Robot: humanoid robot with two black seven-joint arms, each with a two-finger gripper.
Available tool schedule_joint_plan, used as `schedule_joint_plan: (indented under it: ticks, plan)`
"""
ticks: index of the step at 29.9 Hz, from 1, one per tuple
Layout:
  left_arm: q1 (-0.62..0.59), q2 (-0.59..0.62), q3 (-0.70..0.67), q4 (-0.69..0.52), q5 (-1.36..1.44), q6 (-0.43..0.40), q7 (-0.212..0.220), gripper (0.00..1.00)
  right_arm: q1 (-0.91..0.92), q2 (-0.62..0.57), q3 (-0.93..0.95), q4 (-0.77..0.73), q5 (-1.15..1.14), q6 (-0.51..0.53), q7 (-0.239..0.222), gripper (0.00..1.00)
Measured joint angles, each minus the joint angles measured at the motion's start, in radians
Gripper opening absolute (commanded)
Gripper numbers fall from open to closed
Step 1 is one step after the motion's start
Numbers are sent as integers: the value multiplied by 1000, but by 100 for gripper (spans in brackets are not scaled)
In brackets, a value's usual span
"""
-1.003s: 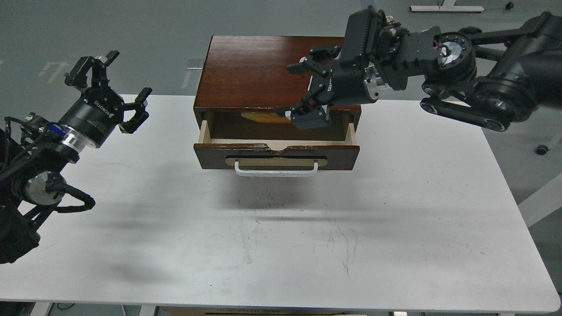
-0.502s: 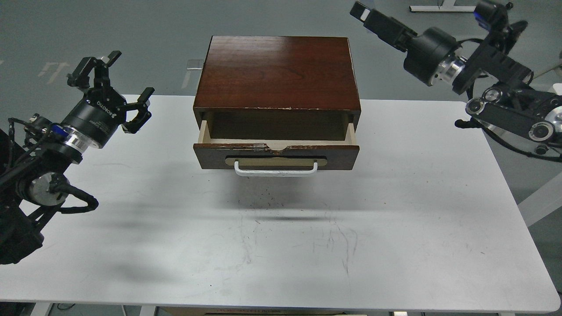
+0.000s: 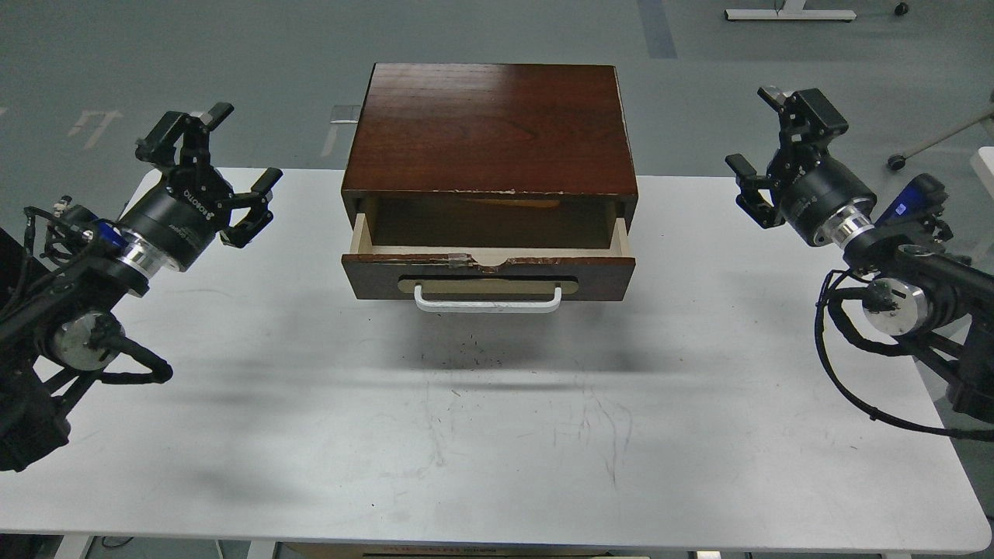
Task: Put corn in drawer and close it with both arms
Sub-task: 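Open the right gripper and withdraw it away from the drawer, then reach the left gripper to the drawer's white handle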
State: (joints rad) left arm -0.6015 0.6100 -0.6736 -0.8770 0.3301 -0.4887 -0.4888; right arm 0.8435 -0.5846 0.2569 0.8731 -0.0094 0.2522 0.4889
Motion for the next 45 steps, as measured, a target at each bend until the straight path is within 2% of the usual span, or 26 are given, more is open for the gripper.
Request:
schedule_joint_plan:
  ticks: [5, 9, 14, 20, 27, 30, 32, 34, 35, 36, 45]
  plan:
    - [-11, 61, -5, -92, 123, 0, 0, 100, -47, 3, 0, -38, 21, 61, 0, 100]
    - [-75, 115, -9, -231, 294, 0, 0, 100, -54, 3, 0, -56, 22, 66, 0, 100]
    - [-155, 125, -15, -399, 489, 0, 0, 100, -57, 3, -1, -68, 22, 68, 0, 100]
    - [-174, 47, -9, -538, 728, 0, 0, 100, -65, 3, -1, -72, 22, 68, 0, 100]
    - [-150, -69, 65, -558, 1008, 0, 0, 93, -78, 3, -1, -96, 22, 67, 0, 100]
    - [-124, -93, 110, -558, 1029, 0, 0, 78, -80, 3, -1, -98, 21, 66, 0, 100]
    - [-99, -105, 119, -558, 1031, 0, 0, 50, -85, 3, -2, -99, 20, 65, 0, 100]
    - [-71, -112, 123, -557, 1031, 0, 0, 28, -88, 3, -2, -107, 20, 65, 0, 100]
    - [-57, -113, 124, -557, 1031, 0, 0, 3, -89, 3, -2, -113, 20, 65, 0, 100]
    - [-45, -114, 124, -557, 1030, 0, 0, 0, -91, 3, -2, -119, 20, 65, 0, 100]
    - [48, -115, 114, -542, 1005, 0, 0, 0, -99, 6, -4, -132, 20, 66, 0, 100]
